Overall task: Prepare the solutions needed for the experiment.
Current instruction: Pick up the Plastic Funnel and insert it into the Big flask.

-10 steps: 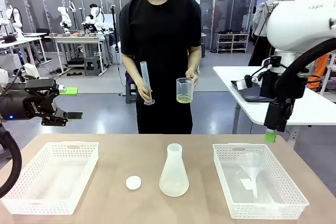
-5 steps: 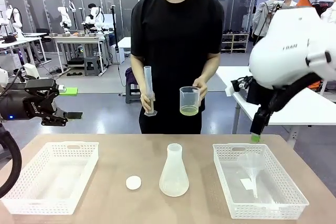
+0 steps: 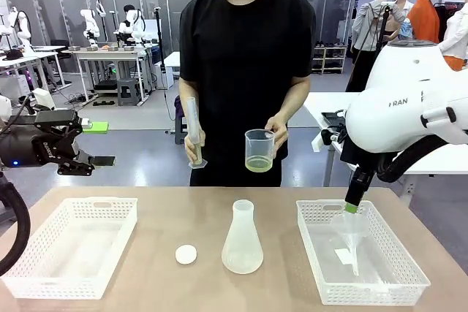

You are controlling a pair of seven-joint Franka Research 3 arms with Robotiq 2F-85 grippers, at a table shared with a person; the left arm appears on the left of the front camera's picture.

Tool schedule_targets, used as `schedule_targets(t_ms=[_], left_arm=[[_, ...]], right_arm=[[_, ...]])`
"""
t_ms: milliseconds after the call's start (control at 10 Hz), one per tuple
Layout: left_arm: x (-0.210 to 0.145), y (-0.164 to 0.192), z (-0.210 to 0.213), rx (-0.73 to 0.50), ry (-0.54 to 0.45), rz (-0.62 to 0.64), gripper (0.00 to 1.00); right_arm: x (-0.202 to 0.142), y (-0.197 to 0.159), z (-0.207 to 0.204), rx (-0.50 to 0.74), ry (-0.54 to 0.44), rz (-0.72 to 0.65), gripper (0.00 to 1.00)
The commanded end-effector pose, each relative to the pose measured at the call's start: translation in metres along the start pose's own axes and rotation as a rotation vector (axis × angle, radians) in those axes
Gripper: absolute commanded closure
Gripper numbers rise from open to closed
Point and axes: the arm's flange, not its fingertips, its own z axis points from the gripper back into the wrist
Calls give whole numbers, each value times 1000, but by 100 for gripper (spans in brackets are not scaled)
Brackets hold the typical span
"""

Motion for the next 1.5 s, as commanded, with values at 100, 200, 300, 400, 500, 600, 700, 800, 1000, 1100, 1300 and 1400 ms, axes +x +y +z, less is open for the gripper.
schedule_targets(t_ms=[100, 200, 300, 400, 500, 600, 700, 800, 1000, 1100, 1300, 1400], left_arm=[[0, -1, -3, -5, 0, 0, 0], [0, -1, -3, -5, 0, 0, 0], [0, -1, -3, -5, 0, 0, 0], [0, -1, -3, -5, 0, 0, 0], [0, -1, -3, -5, 0, 0, 0], [0, -1, -3, -5, 0, 0, 0], [0, -1, -3, -5, 0, 0, 0], [0, -1, -3, -5, 0, 0, 0], [0, -1, -3, -5, 0, 0, 0], [0, -1, -3, -5, 0, 0, 0], [0, -1, -3, -5, 0, 0, 0], [0, -1, -3, -5, 0, 0, 0]], right_arm=[[2, 0, 3, -4, -5, 2, 0], [2, 0, 3, -4, -5, 2, 0], [2, 0, 3, -4, -5, 2, 0], [1, -1, 2, -3, -3, 0, 0], [2, -16, -7, -17, 36, 64, 0], [1, -32, -15, 12, 16, 119, 0], [0, -42, -21, 13, 56, 141, 0], [-1, -54, -28, -3, 69, 194, 0], [1, -74, -43, 15, 77, 323, 0], [4, -83, -52, 42, 79, 359, 0], [8, -98, -70, 142, 54, 405, 0], [9, -101, -75, 171, 36, 422, 0]])
